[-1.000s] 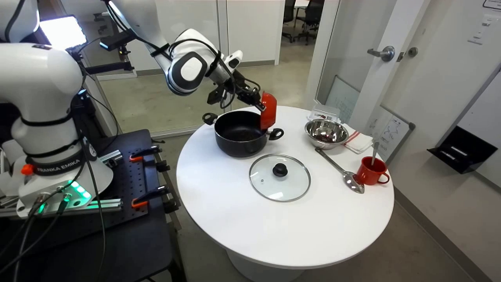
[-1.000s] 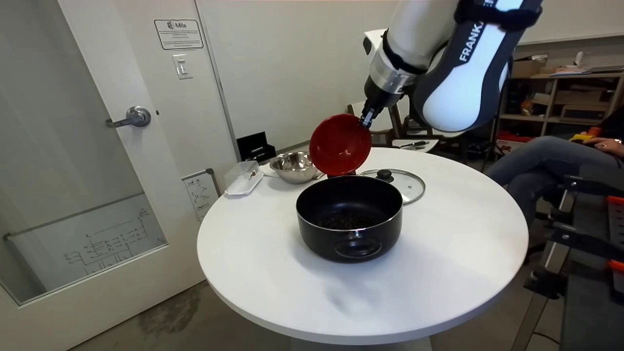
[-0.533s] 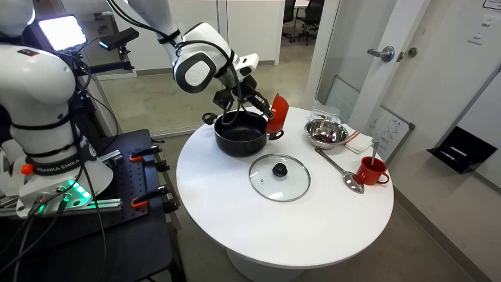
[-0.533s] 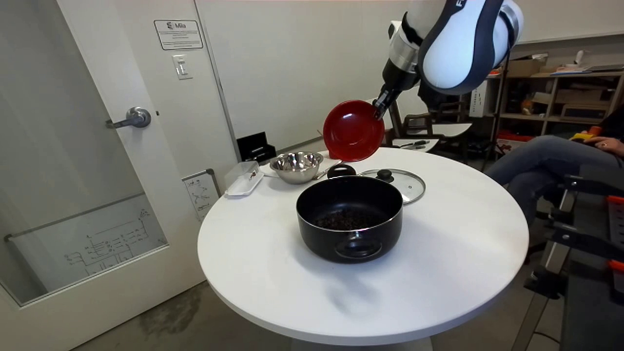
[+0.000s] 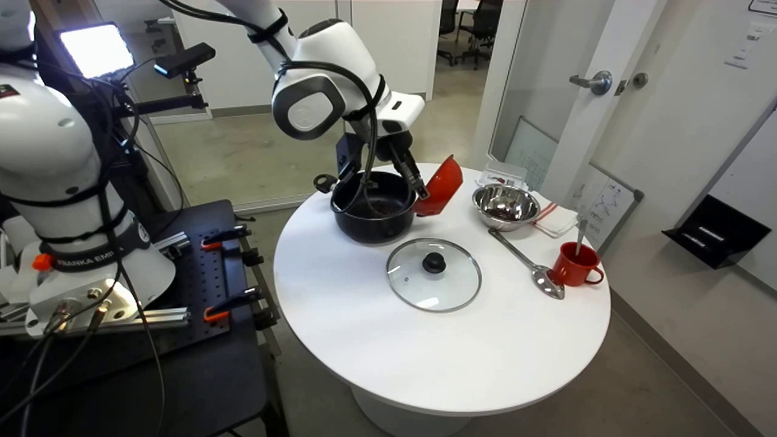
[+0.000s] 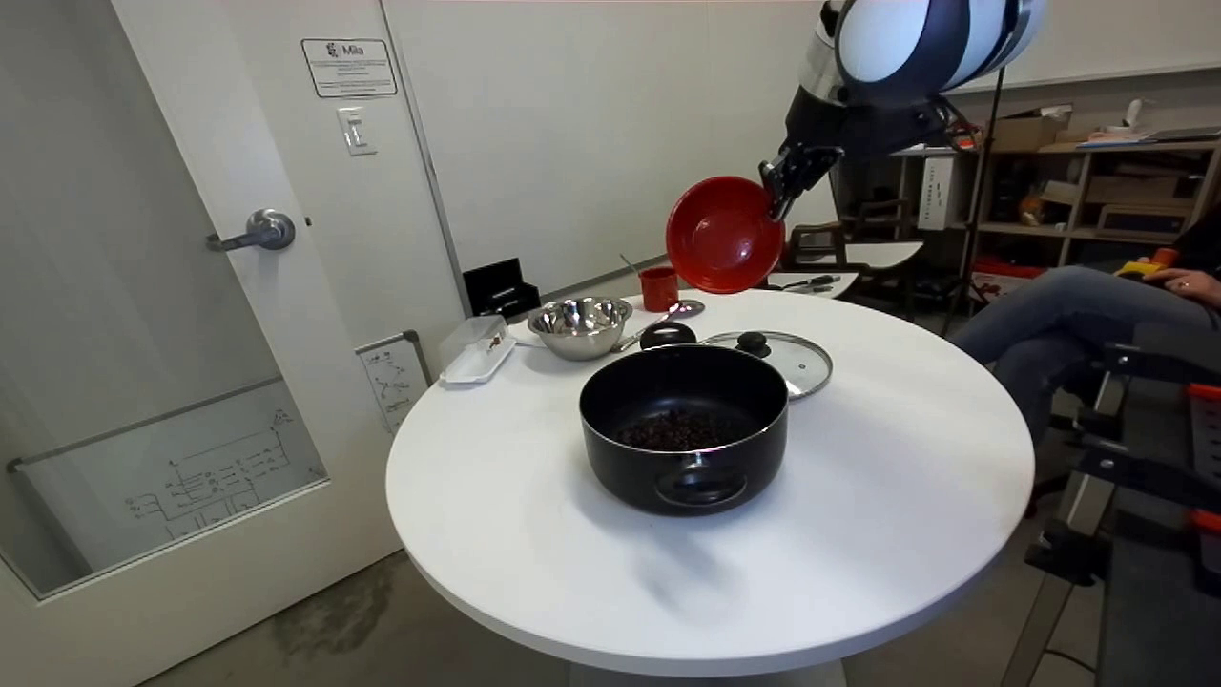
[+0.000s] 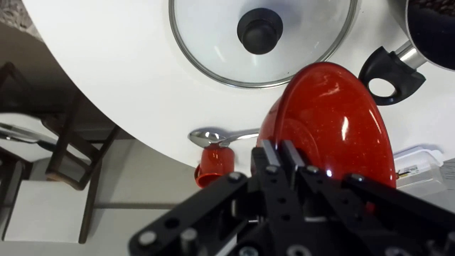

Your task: Pick up the lid from the pot and put it on the table, then pick up the red bowl and pour it's contents in the pot and pick up the lid and put it back on the pot

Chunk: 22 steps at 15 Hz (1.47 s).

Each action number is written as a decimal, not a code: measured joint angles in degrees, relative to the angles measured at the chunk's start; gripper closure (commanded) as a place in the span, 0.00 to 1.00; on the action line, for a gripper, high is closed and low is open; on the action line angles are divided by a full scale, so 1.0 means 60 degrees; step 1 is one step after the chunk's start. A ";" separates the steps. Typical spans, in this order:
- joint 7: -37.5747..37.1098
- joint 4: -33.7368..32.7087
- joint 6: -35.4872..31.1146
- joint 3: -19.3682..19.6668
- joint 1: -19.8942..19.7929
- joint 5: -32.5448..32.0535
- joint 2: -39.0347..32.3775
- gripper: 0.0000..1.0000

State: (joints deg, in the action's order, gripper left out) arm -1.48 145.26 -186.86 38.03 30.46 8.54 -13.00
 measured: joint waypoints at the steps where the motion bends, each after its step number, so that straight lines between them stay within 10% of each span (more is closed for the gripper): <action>1: -0.0144 -0.0006 0.0251 -0.0243 -0.0382 0.0067 0.0153 0.98; 9: -0.0621 -0.0309 0.1583 -0.1948 -0.3269 0.1660 0.0652 0.98; 14: 0.1262 -0.1014 0.3523 -0.3603 -0.5395 0.5315 0.1139 0.98; 22: 0.4639 -0.2116 0.6394 -0.3811 -0.7259 1.0820 -0.0402 0.98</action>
State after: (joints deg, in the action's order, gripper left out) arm 26.36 132.56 -148.50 15.17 -13.10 73.46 -15.41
